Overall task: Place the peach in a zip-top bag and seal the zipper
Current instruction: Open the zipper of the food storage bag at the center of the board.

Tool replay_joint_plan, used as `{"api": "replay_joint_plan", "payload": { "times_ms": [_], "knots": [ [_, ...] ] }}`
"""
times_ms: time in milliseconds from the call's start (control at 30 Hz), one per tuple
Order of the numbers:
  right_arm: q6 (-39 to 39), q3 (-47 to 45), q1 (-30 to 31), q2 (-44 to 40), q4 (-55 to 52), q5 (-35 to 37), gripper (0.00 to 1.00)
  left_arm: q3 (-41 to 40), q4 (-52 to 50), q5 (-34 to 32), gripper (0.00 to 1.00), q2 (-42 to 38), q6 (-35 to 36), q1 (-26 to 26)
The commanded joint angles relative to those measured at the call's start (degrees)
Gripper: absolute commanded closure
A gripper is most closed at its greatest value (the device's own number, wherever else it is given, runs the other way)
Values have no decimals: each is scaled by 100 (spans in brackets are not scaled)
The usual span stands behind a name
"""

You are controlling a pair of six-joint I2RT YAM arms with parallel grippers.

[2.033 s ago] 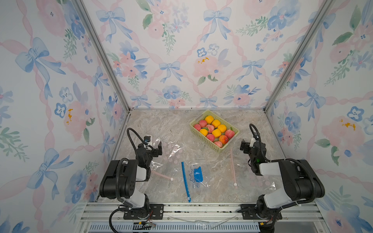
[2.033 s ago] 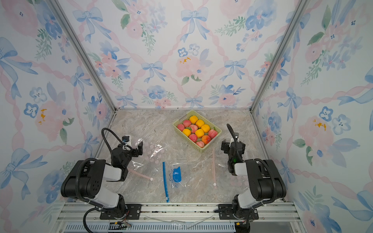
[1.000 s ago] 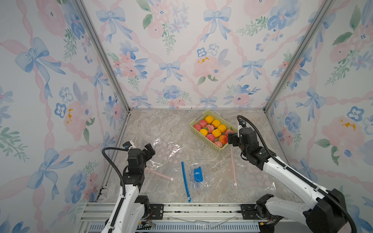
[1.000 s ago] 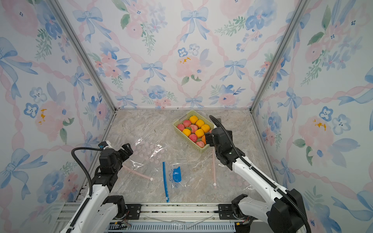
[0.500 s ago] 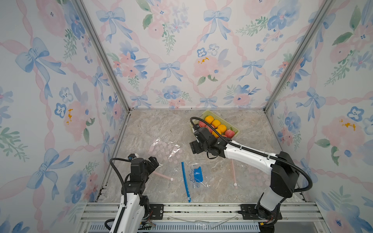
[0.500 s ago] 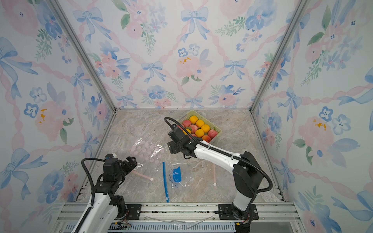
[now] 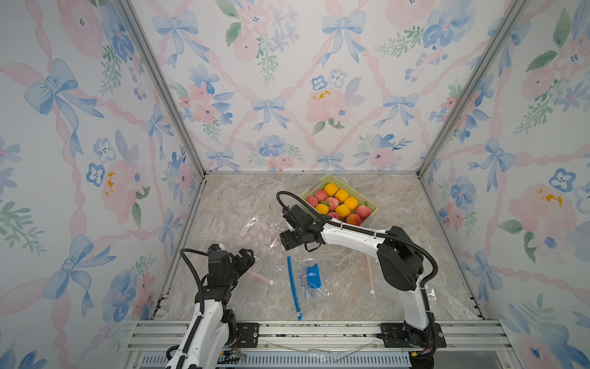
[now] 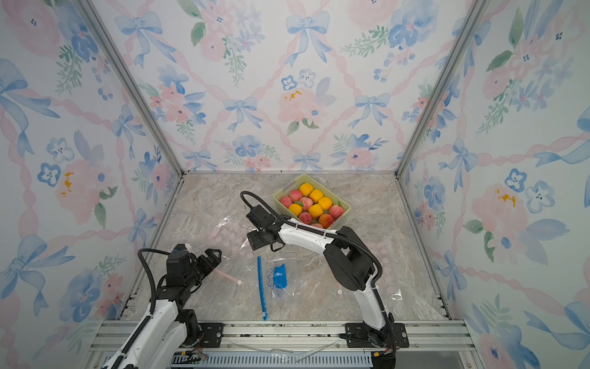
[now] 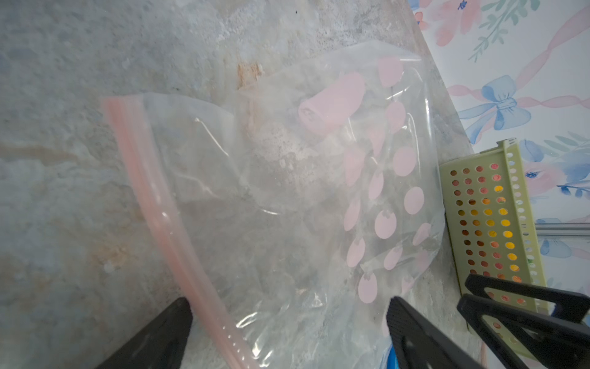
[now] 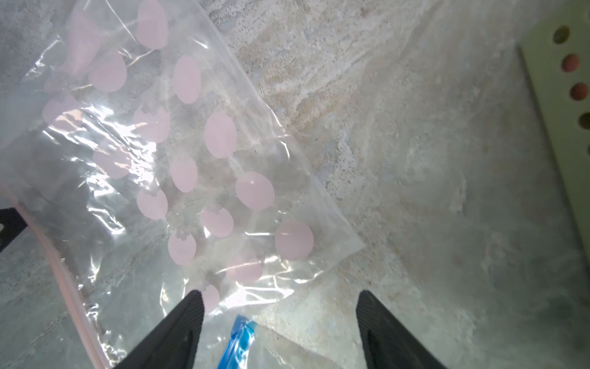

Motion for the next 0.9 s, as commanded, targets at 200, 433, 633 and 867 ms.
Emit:
{"api": "replay_joint_plan", "payload": {
  "times_ms": [200,433,633,867],
  "knots": [
    [154,619,-273,676,-85,-722,27,-114,707,307,12,293,-128,52],
    [229,817,-328,1021,-82,-1075,30,-176,1173,426,19,315,-259,40],
    [291,888,-355,1133,-86,-1177,30,31,553,-32,16,362,-400,40],
    [319,845,-359,1115,-92,-1156,31,111,-181,-558,6,108,-695,74]
  ]
}}
